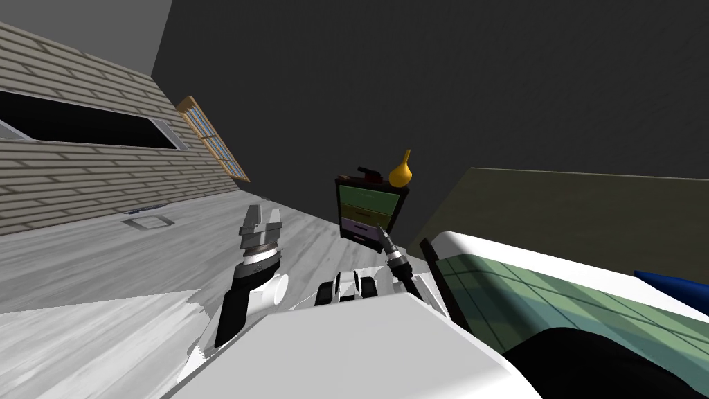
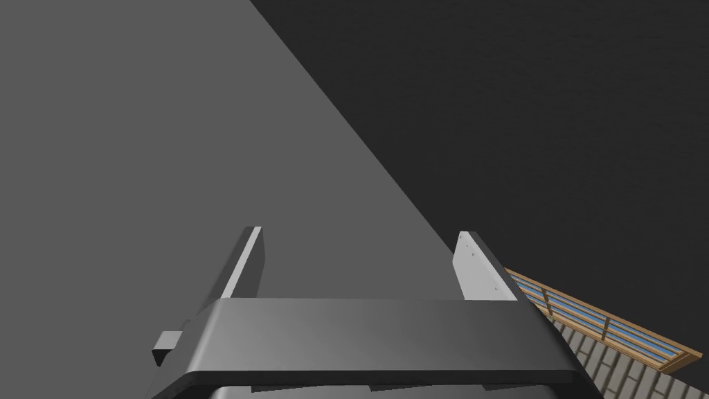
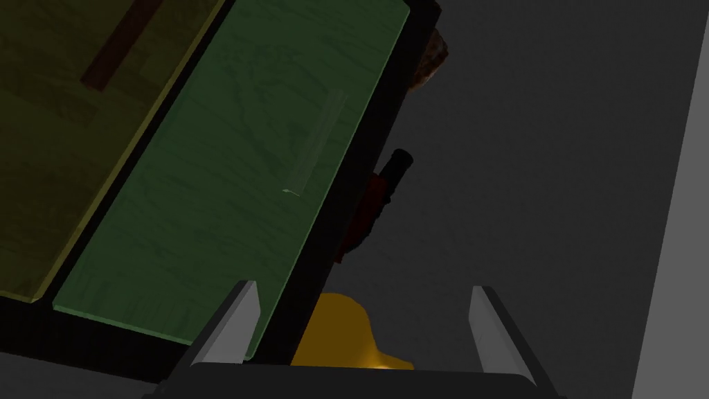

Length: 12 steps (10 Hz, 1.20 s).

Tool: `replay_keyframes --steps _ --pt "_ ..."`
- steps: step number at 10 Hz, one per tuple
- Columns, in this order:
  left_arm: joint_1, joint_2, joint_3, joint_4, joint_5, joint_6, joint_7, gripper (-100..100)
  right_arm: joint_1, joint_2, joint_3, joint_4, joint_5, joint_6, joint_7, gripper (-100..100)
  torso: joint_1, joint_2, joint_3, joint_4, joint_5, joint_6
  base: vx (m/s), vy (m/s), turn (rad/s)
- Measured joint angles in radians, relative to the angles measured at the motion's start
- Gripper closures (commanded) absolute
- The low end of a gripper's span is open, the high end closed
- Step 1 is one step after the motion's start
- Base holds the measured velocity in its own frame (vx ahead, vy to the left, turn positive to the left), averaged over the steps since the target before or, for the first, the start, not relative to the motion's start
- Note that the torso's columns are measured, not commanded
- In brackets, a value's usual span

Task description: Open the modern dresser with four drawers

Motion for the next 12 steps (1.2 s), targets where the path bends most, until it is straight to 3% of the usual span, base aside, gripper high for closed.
replay_keyframes --steps 4,6,7,9,11,12 --pt "0.000 0.000 0.000 0.000 0.000 0.000 0.000 0 -0.002 0.003 0.026 0.054 0.111 0.061 0.024 -100 -0.003 0.003 0.001 0.001 -0.001 0.000 0.035 0.062 -0.030" --pt "0.000 0.000 0.000 0.000 0.000 0.000 0.000 0 -0.001 -0.001 0.043 0.073 0.171 0.109 0.031 -100 0.000 0.001 0.001 0.000 0.000 0.000 0.034 0.073 -0.039" --pt "0.000 0.000 0.000 0.000 0.000 0.000 0.000 0 -0.004 0.009 0.056 0.103 0.205 0.129 0.045 -100 0.001 0.001 0.001 0.000 0.000 0.000 0.047 0.076 -0.030" --pt "0.000 0.000 0.000 0.000 0.000 0.000 0.000 0 0.001 -0.017 0.077 0.102 0.265 0.198 0.046 -100 0.000 -0.001 -0.001 0.000 0.000 0.000 0.075 0.089 -0.033" --pt "0.000 0.000 0.000 0.000 0.000 0.000 0.000 0 0.002 -0.005 0.078 0.133 0.320 0.219 0.056 -100 -0.003 0.003 0.002 0.001 -0.001 0.000 0.042 0.050 -0.030" --pt "0.000 0.000 0.000 0.000 0.000 0.000 0.000 0 -0.002 -0.005 0.097 0.144 0.352 0.252 0.064 -100 -0.001 0.002 0.001 0.001 -0.001 0.000 0.053 0.059 -0.020"
